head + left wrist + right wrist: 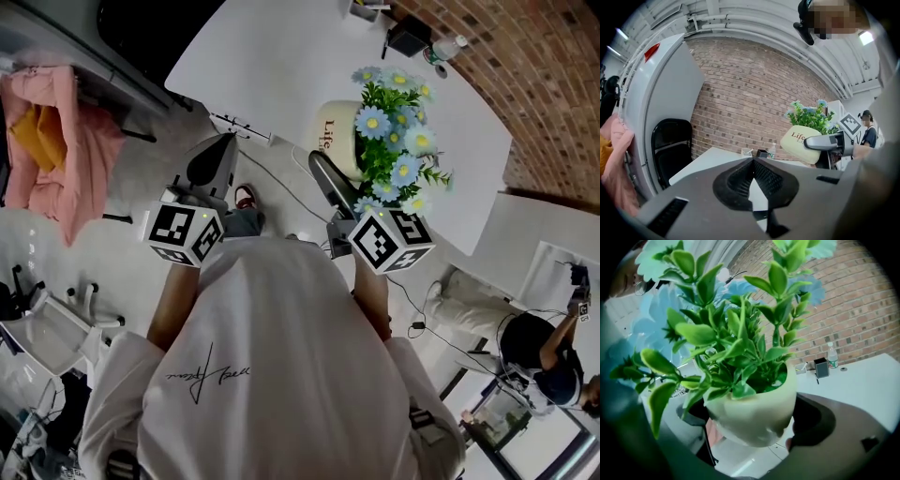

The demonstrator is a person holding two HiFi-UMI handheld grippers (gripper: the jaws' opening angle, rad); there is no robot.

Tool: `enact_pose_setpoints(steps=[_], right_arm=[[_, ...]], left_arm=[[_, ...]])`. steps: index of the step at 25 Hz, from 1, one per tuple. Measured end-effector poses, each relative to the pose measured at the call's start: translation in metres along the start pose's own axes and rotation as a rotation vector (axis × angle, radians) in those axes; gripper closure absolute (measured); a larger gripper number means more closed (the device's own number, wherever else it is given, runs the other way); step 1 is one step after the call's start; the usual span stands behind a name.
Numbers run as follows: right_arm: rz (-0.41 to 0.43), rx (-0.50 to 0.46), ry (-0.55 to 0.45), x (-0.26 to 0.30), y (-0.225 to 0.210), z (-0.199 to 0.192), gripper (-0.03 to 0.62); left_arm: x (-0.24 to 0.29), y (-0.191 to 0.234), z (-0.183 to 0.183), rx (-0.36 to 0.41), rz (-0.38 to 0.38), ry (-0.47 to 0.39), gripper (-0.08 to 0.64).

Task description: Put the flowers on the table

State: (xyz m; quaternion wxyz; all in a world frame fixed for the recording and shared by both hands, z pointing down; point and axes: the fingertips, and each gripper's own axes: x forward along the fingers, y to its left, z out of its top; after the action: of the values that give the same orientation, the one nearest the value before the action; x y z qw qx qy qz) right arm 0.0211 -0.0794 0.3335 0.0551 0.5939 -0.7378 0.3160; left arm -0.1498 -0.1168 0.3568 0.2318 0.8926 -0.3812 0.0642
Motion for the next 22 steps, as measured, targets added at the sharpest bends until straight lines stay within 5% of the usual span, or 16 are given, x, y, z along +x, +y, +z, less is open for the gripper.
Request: enact_pose_setpoints(steps=[3,10,22], right_arm=[[-0.030,-0.020,0.012,-0.006,-0.003,-0.006,0.091],[-0.001,-0.022,0.024,-0.130,-0.019,-0.055,0.090],[-0.016,-0.027,0.039,-0.099,-0.020,-0.046,0.091]], left_arm=[[0.002,-0.005,-0.007,-0.016,-0.031,0.009,0.555],[-0.065,-0.112,-0.058,-0.007,-0.001,0.016,0.555],[-0.042,-0.083,-0.049,0.005,0.017,0.033,0.555]])
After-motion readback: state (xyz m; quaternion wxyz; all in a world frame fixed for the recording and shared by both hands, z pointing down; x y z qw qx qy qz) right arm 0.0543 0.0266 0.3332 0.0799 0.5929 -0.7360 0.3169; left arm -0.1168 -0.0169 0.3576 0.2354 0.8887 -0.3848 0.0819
